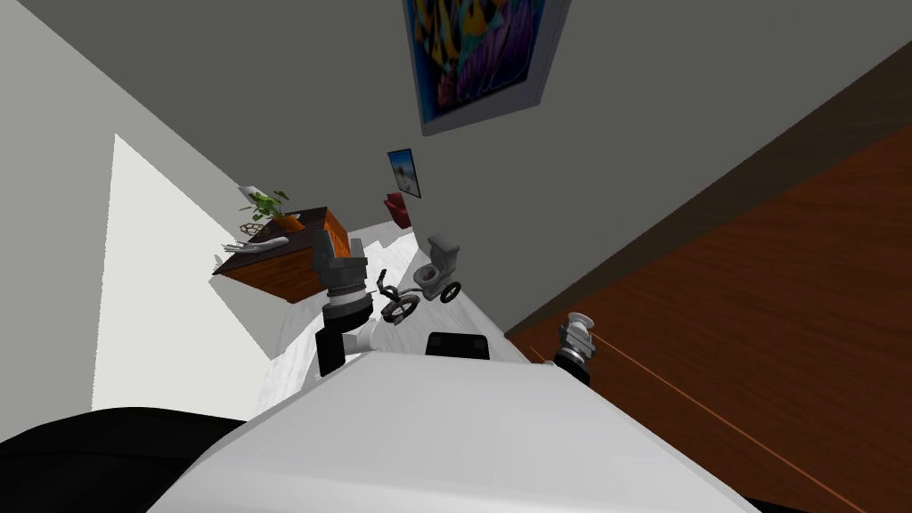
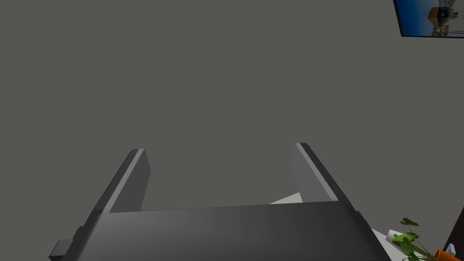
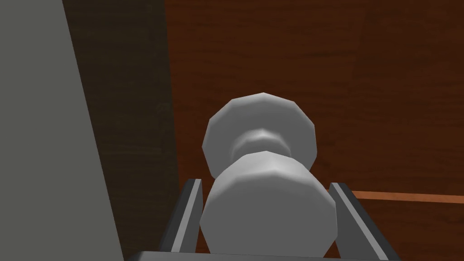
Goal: Pull the door open
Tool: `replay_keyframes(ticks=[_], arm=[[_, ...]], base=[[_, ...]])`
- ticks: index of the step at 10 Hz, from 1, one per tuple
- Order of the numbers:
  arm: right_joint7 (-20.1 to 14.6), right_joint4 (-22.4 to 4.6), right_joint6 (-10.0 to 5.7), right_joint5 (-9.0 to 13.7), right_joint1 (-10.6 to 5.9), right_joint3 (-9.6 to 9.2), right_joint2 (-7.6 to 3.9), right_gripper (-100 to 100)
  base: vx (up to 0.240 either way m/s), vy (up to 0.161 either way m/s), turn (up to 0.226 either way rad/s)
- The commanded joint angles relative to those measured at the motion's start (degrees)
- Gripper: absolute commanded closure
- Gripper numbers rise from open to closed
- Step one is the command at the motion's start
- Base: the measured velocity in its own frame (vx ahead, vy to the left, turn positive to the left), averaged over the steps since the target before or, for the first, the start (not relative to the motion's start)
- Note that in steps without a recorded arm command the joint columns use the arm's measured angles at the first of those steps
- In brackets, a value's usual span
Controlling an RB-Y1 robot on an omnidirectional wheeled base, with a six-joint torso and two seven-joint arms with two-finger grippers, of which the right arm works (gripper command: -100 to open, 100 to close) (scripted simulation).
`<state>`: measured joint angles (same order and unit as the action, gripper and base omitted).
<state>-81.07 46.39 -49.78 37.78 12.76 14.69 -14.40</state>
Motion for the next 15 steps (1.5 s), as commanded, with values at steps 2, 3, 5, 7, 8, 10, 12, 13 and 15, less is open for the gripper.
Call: replay_keyframes(ticks=[2, 3, 5, 7, 8, 10, 12, 13, 15], arm=[[-0.01, 0.04, -0.01, -0.04, -0.07, -0.13, 0.16, 100], [-0.63, 0.40, 0.19, -0.45, 0.24, -0.81, -0.21, 100], [-1.19, 0.79, 0.33, -0.86, 0.44, -1.52, -0.43, 100], [-2.09, 1.41, 0.56, -1.51, 0.75, -2.69, -0.78, 100], [-2.56, 1.75, 0.69, -1.85, 0.91, -3.31, -0.97, 100], [-3.69, 2.55, 1.00, -2.66, 1.30, -4.81, -1.43, 100], [-4.73, 3.33, 1.29, -3.40, 1.68, -6.24, -1.88, 100], [-4.52, 2.50, 1.11, -3.14, 1.31, -5.72, -1.99, 100], [-5.74, 2.91, 0.77, -4.18, 1.87, -7.48, -2.41, 100]], base=[[0.000, 0.000, 0.000], [-0.091, 0.057, 0.032], [-0.139, 0.090, 0.015], [-0.179, 0.066, 0.041], [-0.224, 0.053, 0.091], [-0.232, 0.019, 0.073], [-0.273, 0.003, 0.101], [-0.120, 0.013, 0.034], [-0.196, 0.021, 0.069]])
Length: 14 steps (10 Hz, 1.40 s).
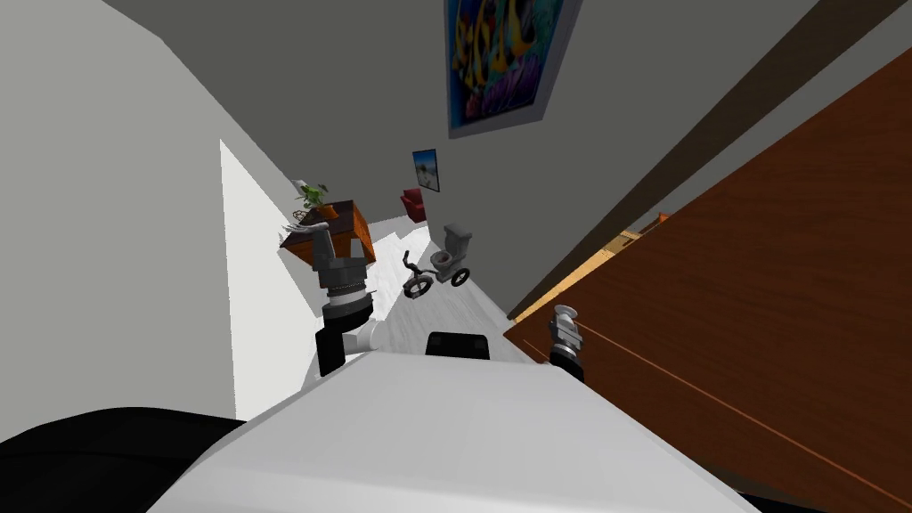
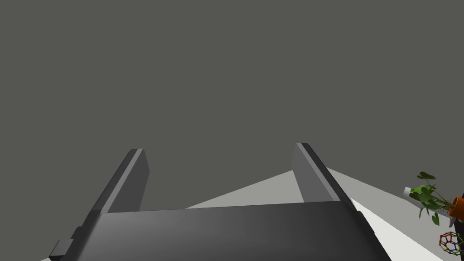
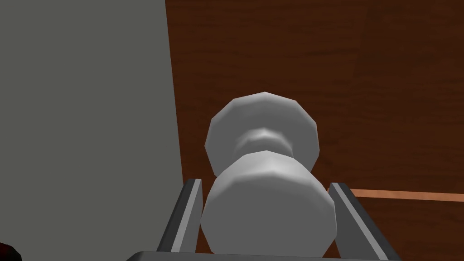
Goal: Pull the door open
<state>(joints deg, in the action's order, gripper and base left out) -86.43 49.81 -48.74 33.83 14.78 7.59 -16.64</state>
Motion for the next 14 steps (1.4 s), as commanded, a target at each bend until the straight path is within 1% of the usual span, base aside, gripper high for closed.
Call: replay_keyframes(ticks=[1, 4, 6, 7, 8, 14], arm=[[-1.09, -0.03, -0.48, -0.87, 0.28, -1.41, -0.55, 100], [-2.80, 1.11, -0.97, -2.40, 1.32, -3.88, -1.43, 100], [-3.58, 1.63, -1.19, -3.09, 1.79, -5.02, -1.84, 100], [-3.11, 1.97, -0.67, -2.80, 1.88, -4.54, -1.75, 100], [-3.88, 2.32, -1.05, -3.61, 2.50, -5.86, -2.03, 100], [-6.58, 3.96, -3.15, -6.39, 4.54, -10.09, -3.60, 100]], base=[[-0.256, 0.009, 0.087], [-0.227, 0.038, 0.070], [-0.240, 0.038, 0.050], [-0.107, 0.012, 0.020], [-0.169, 0.031, 0.067], [-0.212, -0.007, 0.059]])
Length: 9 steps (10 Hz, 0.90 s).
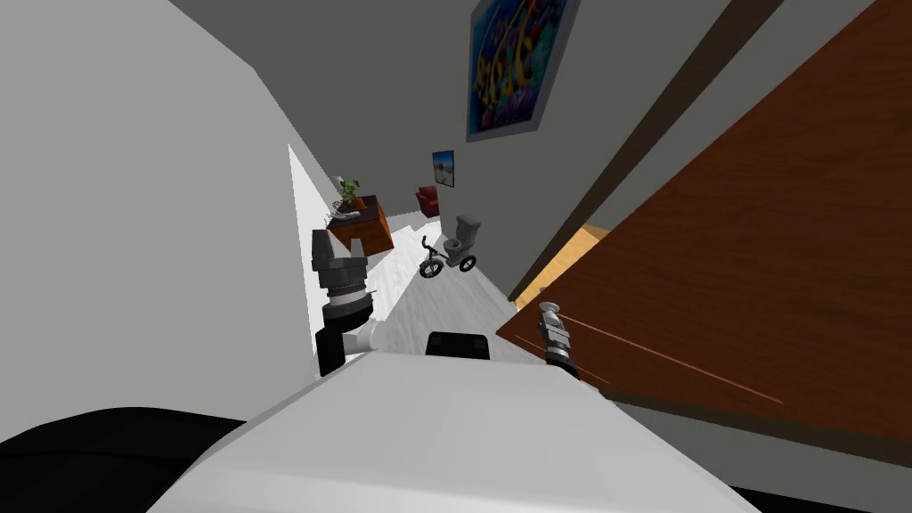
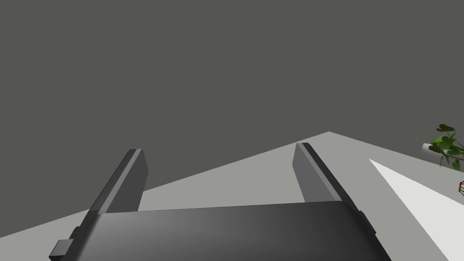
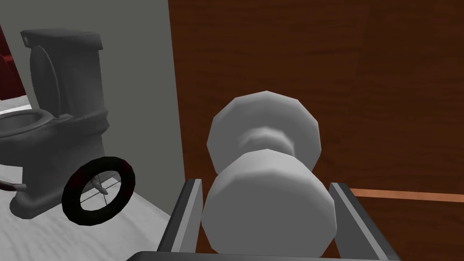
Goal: Pull the door open
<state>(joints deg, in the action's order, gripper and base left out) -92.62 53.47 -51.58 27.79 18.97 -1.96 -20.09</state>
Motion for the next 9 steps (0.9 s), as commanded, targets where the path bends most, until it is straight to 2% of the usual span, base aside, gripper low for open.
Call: replay_keyframes(ticks=[1, 2, 3, 9], arm=[[-0.69, 0.47, -0.54, -0.65, 0.57, -0.99, -0.32, 100], [-0.49, 0.13, -0.35, -0.45, 0.21, -0.69, -0.22, 100], [-1.11, 0.37, -0.89, -1.22, 0.79, -1.87, -0.51, 100], [-3.56, 1.78, -3.48, -4.01, 2.90, -5.72, -2.40, 100]], base=[[-0.243, -0.020, 0.050], [-0.107, -0.010, 0.028], [-0.141, -0.019, 0.051], [-0.201, -0.022, 0.051]])
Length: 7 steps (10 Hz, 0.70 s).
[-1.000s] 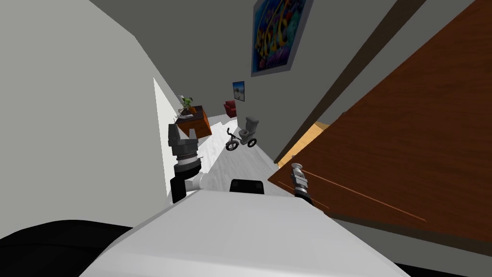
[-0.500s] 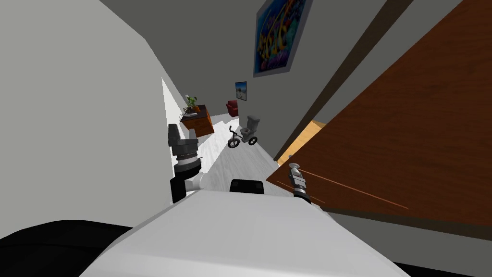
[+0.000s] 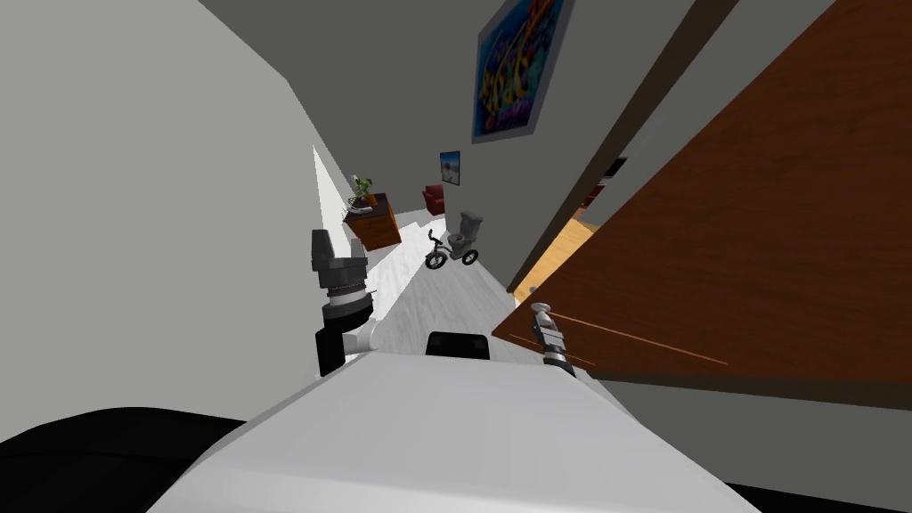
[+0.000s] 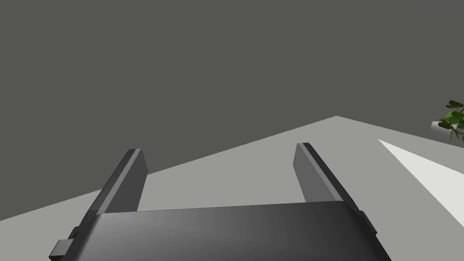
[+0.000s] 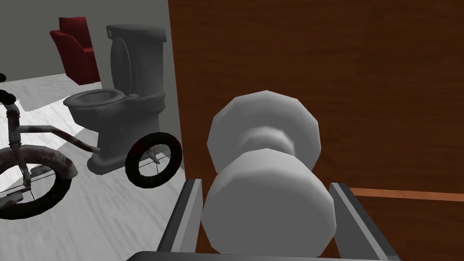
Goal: Pull the door open
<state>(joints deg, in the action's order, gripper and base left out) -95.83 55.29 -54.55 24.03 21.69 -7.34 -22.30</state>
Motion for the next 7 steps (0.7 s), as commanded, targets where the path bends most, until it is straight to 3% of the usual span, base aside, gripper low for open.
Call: replay_keyframes(ticks=[1, 2, 7], arm=[[-0.65, 0.13, -0.83, -0.60, 0.45, -0.83, -0.43, 100], [-0.30, 0.34, -0.22, -0.40, 0.39, -0.57, -0.25, 100], [-2.73, -0.82, -3.28, -2.07, 1.28, -2.81, -2.05, 100]], base=[[-0.193, -0.029, 0.043], [-0.082, -0.005, 0.015], [-0.206, -0.033, 0.114]])
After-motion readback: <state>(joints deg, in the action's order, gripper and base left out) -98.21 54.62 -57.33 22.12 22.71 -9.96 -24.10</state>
